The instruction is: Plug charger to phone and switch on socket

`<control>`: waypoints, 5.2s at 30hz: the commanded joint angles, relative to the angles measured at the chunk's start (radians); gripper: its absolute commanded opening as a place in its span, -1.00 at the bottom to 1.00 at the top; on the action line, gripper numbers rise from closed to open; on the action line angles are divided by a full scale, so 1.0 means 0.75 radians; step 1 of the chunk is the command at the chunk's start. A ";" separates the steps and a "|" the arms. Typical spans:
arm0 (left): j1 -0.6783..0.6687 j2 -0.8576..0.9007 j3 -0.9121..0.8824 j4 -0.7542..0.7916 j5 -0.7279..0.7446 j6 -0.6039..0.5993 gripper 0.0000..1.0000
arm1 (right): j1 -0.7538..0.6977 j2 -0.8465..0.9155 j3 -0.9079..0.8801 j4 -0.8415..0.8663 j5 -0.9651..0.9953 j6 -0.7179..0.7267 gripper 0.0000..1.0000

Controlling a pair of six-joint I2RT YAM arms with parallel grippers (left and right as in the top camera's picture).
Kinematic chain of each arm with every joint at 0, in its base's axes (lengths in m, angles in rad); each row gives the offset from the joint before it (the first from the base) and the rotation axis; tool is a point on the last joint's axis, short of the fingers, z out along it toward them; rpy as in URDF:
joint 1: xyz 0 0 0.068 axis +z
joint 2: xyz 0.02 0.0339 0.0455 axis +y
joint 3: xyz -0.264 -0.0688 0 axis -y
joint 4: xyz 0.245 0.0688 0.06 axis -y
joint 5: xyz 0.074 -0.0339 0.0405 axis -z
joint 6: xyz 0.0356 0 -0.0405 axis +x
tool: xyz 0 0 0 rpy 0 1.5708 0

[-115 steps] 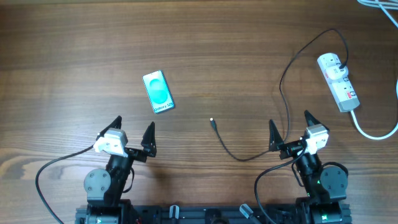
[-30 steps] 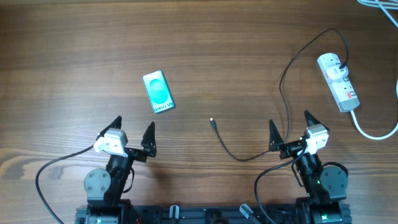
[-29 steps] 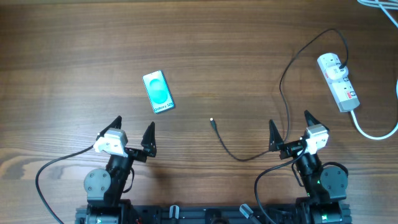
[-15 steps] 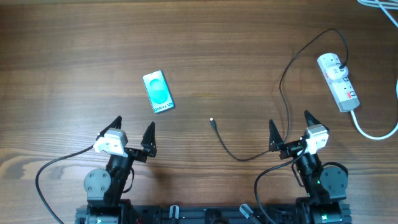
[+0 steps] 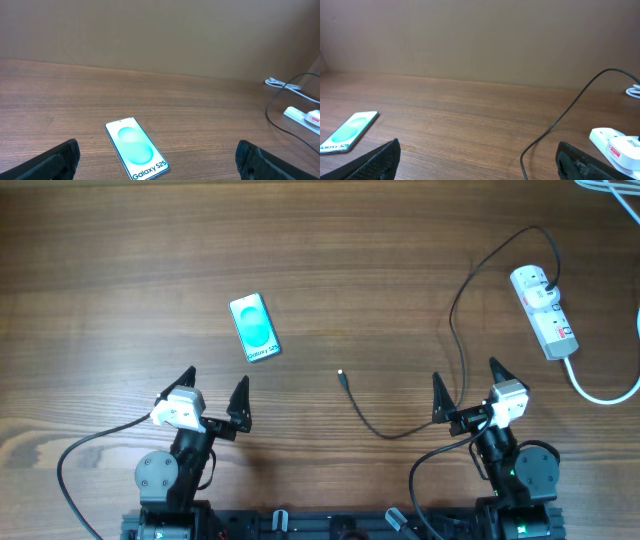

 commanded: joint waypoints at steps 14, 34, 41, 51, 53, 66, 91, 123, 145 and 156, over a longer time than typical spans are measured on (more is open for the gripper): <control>-0.005 -0.008 -0.002 -0.012 0.012 0.026 1.00 | -0.007 0.003 -0.002 0.004 0.023 0.011 1.00; -0.005 0.186 0.421 -0.323 0.144 -0.161 1.00 | -0.007 0.003 -0.002 0.004 0.023 0.011 0.99; -0.005 0.890 1.262 -0.905 0.149 -0.159 1.00 | -0.007 0.003 -0.002 0.004 0.023 0.011 1.00; -0.049 1.882 2.087 -1.551 0.163 -0.197 1.00 | -0.007 0.003 -0.002 0.004 0.022 0.011 0.99; -0.049 2.018 2.087 -1.507 0.163 -0.195 1.00 | -0.007 0.003 -0.002 0.004 0.022 0.011 0.99; -0.133 2.509 2.086 -1.475 0.123 -0.312 1.00 | -0.007 0.003 -0.002 0.004 0.022 0.011 0.99; -0.277 2.756 2.083 -1.283 -0.343 -0.600 1.00 | -0.007 0.003 -0.002 0.004 0.023 0.011 0.99; -0.276 2.921 2.060 -1.210 -0.318 -0.458 1.00 | -0.007 0.003 -0.002 0.004 0.022 0.011 0.99; -0.276 2.921 2.058 -1.209 -0.333 -0.458 0.41 | -0.007 0.003 -0.002 0.004 0.022 0.011 0.99; -0.275 2.898 2.058 -1.220 -0.333 -0.457 0.15 | -0.007 0.003 -0.002 0.004 0.033 0.010 0.99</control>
